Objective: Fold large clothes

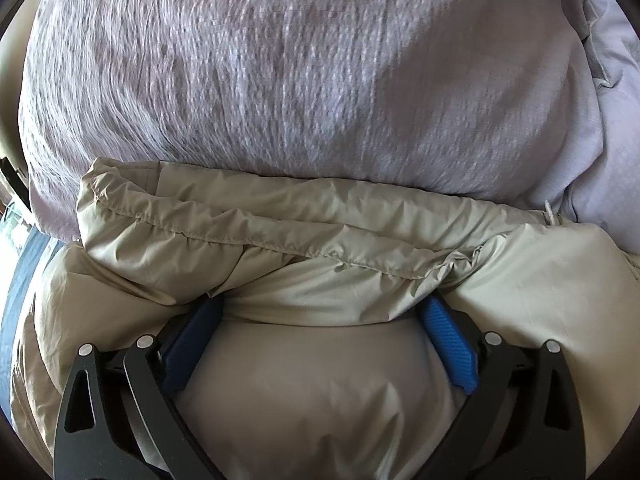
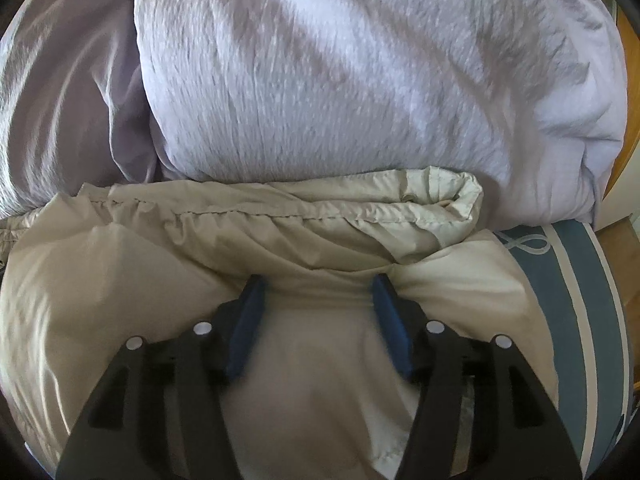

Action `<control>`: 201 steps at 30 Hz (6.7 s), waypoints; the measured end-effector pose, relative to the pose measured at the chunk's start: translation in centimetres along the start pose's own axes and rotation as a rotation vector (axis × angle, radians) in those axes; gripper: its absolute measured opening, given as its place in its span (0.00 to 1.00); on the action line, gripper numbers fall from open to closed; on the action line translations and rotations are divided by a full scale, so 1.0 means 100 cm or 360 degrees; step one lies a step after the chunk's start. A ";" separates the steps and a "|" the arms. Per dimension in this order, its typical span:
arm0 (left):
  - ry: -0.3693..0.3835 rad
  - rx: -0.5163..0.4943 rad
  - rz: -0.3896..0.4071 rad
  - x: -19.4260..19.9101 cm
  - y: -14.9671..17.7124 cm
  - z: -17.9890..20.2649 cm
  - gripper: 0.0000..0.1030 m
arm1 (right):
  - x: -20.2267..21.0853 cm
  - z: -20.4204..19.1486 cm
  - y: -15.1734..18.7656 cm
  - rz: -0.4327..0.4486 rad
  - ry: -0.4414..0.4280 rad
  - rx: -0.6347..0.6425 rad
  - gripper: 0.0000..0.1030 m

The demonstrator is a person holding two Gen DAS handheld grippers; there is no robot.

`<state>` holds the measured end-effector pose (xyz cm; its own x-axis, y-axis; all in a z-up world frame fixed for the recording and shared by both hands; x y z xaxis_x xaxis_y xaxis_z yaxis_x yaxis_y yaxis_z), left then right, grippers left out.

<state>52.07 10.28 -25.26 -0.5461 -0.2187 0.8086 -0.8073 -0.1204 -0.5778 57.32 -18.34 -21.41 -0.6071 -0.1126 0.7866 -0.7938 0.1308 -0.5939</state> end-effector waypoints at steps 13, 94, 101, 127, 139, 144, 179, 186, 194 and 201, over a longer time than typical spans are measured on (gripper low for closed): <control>0.0009 0.0008 0.0019 -0.013 -0.001 -0.008 0.97 | -0.021 -0.009 0.020 0.0033 0.0011 0.0022 0.61; 0.0232 0.0908 0.0008 0.116 0.148 -0.145 0.25 | 0.041 0.101 0.114 -0.0328 -0.0398 -0.0651 0.19; 0.0283 0.0911 0.0009 0.137 0.200 -0.167 0.25 | 0.077 0.096 0.165 -0.0347 -0.0428 -0.0601 0.19; 0.0227 0.1031 -0.0079 0.164 0.296 -0.205 0.61 | 0.148 0.085 0.239 -0.0238 -0.0198 -0.0368 0.46; 0.0281 0.1175 -0.0107 0.151 0.296 -0.200 0.80 | 0.171 0.036 0.211 -0.0059 -0.0219 -0.0071 0.63; 0.0311 0.1246 -0.0112 0.145 0.291 -0.195 0.81 | 0.162 -0.014 0.214 -0.0098 -0.0293 0.0075 0.63; 0.0897 0.1033 0.0429 0.249 0.165 -0.105 0.25 | 0.097 -0.053 0.253 -0.0262 -0.0136 0.0309 0.68; 0.1100 0.0748 0.0467 0.289 0.137 -0.027 0.25 | 0.095 -0.047 0.251 -0.0267 -0.0160 0.0276 0.68; 0.1220 0.0474 0.0362 0.295 0.134 0.057 0.25 | 0.097 -0.039 0.250 -0.0254 -0.0239 0.0235 0.68; 0.1252 0.0280 0.0237 0.283 0.141 0.109 0.25 | 0.106 -0.031 0.247 -0.0236 -0.0340 0.0162 0.65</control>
<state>27.71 -8.15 -11.72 -0.6949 0.4907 0.5256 -0.7027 -0.3080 -0.6414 31.37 -13.22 -27.20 -0.4693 -0.3296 0.8192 -0.8675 -0.0011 -0.4975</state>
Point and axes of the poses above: each gripper's, at about its wrist camera, not at the fingertips, and x roughly against the way its jaws point, z to its right, y to its underside, the point moved 8 cm from there along -x, roughly the way its jaws point, and after that the axes turned 10 degrees about -x, right-handed, at the moved point
